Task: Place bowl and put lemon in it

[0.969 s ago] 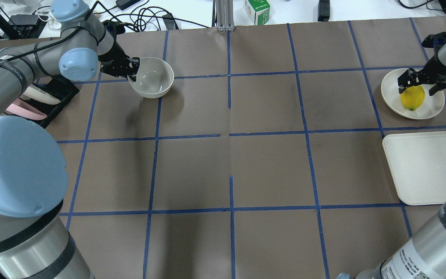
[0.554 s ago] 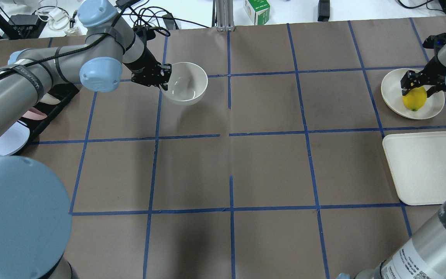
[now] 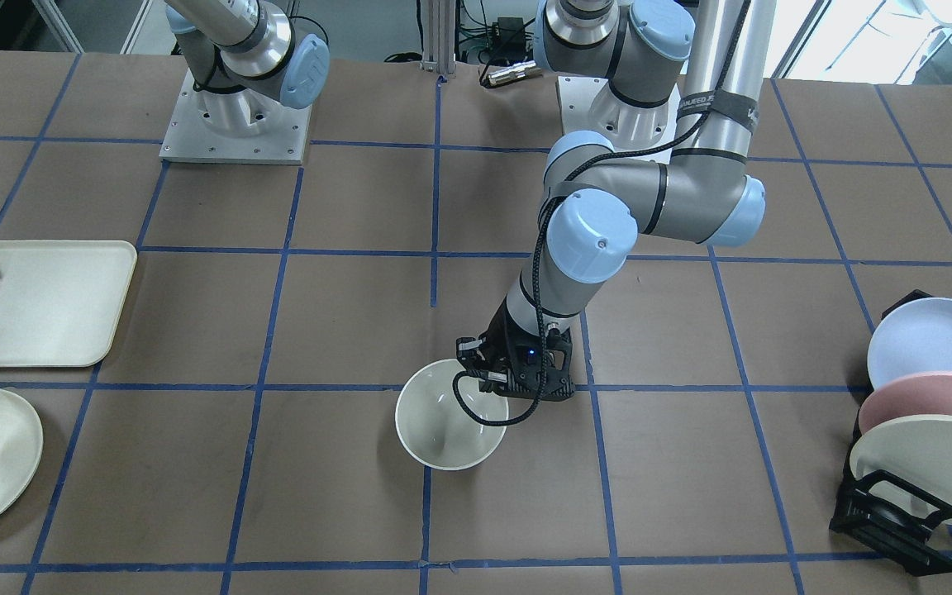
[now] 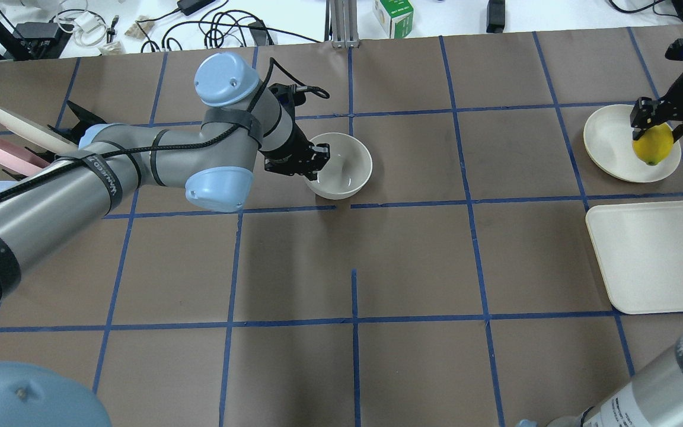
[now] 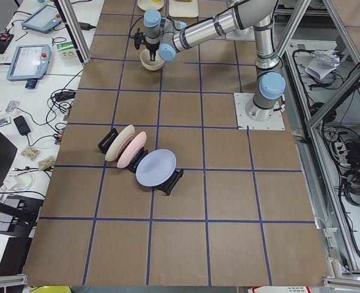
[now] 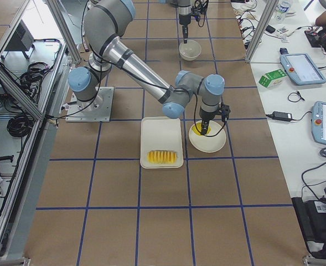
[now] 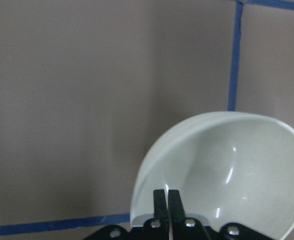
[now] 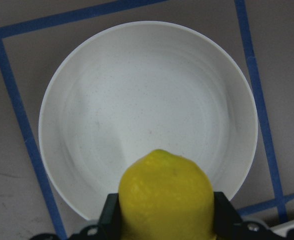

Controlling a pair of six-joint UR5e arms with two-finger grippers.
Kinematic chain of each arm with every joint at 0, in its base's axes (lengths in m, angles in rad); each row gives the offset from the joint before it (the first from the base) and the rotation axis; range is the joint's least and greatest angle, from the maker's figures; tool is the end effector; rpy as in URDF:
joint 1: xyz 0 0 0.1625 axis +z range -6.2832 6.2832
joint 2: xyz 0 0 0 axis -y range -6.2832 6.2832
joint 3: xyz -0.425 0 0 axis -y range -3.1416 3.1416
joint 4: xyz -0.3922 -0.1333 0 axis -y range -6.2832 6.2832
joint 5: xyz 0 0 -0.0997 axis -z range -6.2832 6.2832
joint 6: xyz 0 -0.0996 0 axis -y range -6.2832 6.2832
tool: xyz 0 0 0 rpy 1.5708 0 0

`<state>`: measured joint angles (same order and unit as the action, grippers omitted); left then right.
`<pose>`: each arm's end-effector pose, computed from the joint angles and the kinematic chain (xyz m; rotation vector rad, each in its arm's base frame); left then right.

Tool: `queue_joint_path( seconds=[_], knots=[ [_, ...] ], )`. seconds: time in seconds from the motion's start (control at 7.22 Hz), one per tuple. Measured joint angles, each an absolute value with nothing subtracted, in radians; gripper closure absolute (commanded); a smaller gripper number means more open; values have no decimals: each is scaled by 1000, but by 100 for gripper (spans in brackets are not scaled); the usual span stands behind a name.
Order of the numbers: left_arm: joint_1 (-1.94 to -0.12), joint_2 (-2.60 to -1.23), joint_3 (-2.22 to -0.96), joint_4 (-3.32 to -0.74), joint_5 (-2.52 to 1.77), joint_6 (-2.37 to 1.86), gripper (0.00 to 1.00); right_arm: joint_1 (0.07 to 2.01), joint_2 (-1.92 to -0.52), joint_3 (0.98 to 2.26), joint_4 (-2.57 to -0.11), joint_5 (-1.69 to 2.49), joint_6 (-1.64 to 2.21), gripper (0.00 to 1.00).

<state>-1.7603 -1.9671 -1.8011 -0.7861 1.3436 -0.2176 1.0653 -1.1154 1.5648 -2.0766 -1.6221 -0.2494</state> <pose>-0.2651 -0.5555 0.2444 0.0145 -2.8835 0.1572 -0.2003 -0.6267 0.2801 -0.3946 -3.0473 0.0515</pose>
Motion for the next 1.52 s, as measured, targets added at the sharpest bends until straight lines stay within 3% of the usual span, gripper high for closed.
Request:
queue_joint_path(
  seconds=[0.55, 0.69, 0.83, 0.97, 1.52],
  knots=[
    [-1733, -1862, -1798, -870, 1348, -196, 85, 1178, -1249, 1566, -1898, -1616, -117, 100],
    [-1674, -1816, -1763, -985, 1369, -128, 66, 1203, -1270, 1566, -1871, -1615, -103, 100],
    [-1598, -1777, -1724, -1103, 1399, -35, 27, 1217, -1286, 1566, -1849, -1605, -97, 100],
    [-1521, -1744, -1686, -1203, 1425, 59, 0, 1237, -1307, 1566, -1830, -1579, -76, 100],
    [-1385, -1674, -1548, -1471, 1541, 215, 0, 1547, -1352, 1551, -1826, -1532, 335, 100]
  ],
)
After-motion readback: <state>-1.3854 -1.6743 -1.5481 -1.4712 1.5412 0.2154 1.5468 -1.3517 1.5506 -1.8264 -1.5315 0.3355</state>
